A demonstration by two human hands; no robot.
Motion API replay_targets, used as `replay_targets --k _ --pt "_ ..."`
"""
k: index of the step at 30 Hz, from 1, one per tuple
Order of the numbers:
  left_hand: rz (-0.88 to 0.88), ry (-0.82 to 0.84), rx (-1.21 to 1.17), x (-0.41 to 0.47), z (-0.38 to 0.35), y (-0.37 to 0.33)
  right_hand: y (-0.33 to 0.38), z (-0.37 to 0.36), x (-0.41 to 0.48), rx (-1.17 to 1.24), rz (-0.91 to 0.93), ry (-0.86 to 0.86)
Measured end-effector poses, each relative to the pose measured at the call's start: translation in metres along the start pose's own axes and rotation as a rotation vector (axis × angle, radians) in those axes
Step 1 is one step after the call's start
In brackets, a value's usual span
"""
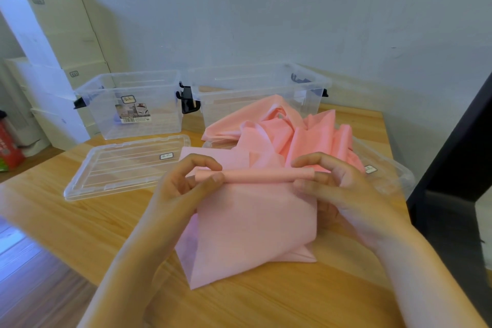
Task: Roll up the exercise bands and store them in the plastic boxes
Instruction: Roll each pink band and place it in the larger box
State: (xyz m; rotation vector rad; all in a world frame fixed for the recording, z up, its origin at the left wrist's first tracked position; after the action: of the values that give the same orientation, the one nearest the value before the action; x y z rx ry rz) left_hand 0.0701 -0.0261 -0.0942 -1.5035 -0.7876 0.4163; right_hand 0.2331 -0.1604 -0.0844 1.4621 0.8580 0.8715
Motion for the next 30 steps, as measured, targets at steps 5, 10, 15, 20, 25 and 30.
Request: replay_targets --k 5,10,15,20,25,30 --pt "-0.044 -0.061 0.087 0.0 0.001 -0.004 -0.002 0.0 0.001 -0.026 -0.01 -0.034" --pt "-0.069 -0.087 0.166 0.001 0.001 -0.003 -0.003 0.001 0.002 -0.052 -0.005 -0.049" --pt "-0.057 -0.066 0.247 -0.001 -0.007 0.001 0.003 0.001 0.002 -0.082 0.079 -0.052" --pt "-0.07 -0.067 0.254 0.001 -0.008 0.0 0.006 0.004 0.002 -0.086 0.134 -0.066" --pt "-0.103 -0.082 0.137 0.002 -0.01 -0.004 0.004 0.005 0.004 -0.094 0.116 -0.068" --pt "-0.137 -0.121 0.125 0.001 -0.004 -0.008 -0.002 0.002 0.004 -0.022 0.051 -0.045"
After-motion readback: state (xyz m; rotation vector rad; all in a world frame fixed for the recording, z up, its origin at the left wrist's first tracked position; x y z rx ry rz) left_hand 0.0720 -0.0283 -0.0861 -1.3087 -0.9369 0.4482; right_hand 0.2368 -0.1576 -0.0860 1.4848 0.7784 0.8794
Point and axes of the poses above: each hand's wrist, its own x-axis towards the middle knuckle, its own z-axis out of the back of the hand, y = z × x, the point moved 8 cm from there along x, towards the middle knuckle, and after that the axes turned 1 degree about -x, right-handed, at the moved point
